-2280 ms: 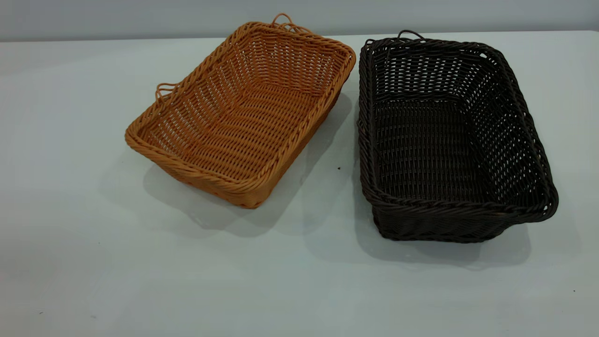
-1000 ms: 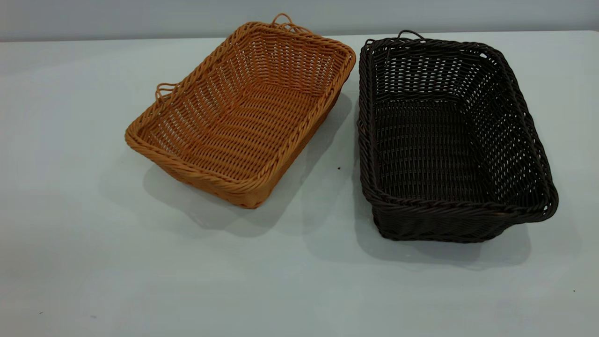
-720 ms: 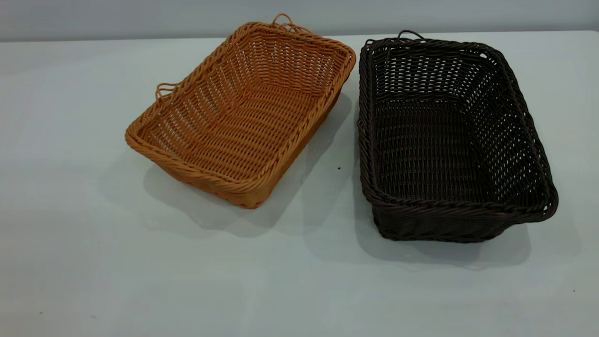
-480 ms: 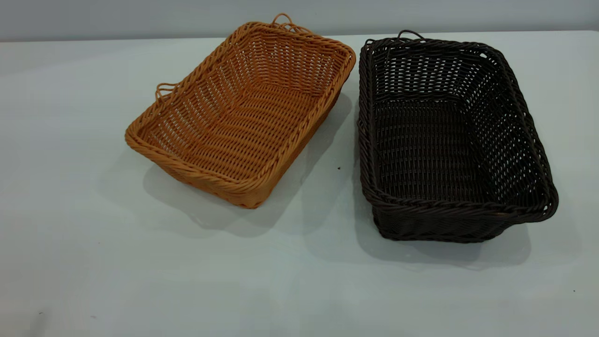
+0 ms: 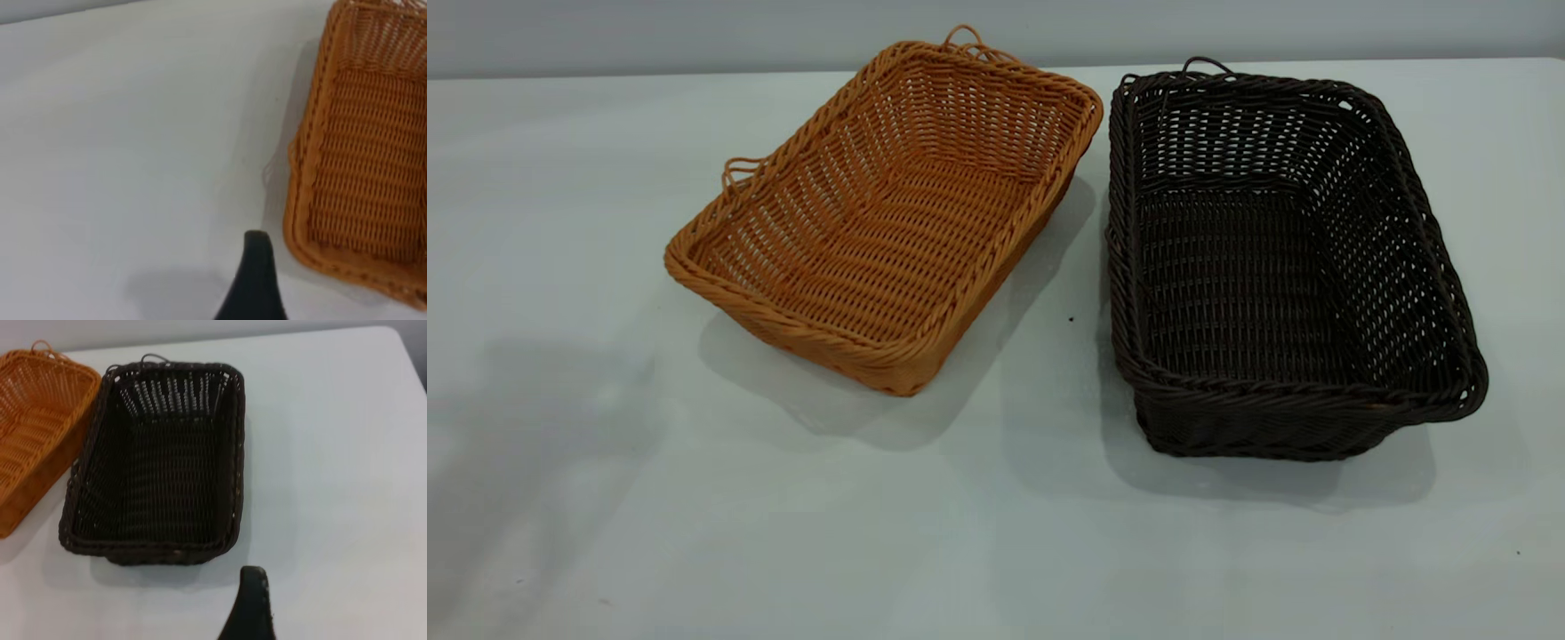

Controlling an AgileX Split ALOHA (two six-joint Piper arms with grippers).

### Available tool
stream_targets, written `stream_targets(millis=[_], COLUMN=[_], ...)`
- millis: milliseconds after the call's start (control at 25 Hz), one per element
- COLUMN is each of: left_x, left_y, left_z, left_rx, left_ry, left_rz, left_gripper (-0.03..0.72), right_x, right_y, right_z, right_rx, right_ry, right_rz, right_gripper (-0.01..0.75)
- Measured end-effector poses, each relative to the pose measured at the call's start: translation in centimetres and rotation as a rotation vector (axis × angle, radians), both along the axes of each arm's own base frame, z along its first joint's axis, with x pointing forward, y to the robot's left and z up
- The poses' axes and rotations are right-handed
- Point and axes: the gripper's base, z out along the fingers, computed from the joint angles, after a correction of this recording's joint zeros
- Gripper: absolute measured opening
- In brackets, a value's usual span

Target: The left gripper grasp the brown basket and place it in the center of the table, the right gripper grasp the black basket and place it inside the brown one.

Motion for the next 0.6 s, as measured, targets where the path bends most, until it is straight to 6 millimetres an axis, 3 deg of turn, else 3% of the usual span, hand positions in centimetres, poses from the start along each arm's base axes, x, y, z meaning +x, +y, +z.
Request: stream_targets(millis=[320,600], left_x=[10.3,16.1], left_y=[-3.0,-6.6], left_z=[-6.2,-11.9], left_rx=[0.044,0.068], left_ry=[0.053,0.102], left_rz=[-0.057,-0.129], left_gripper=[0.575,0.575], right_x=[4.7,10.6], right_y=[0.1,0.5], right_z=[1.0,0.6], right_rx=[0.026,0.107], right_ry=[0.173,0.335], right_rz=[-0.001,-0.009], right_gripper=[0.574,0.574])
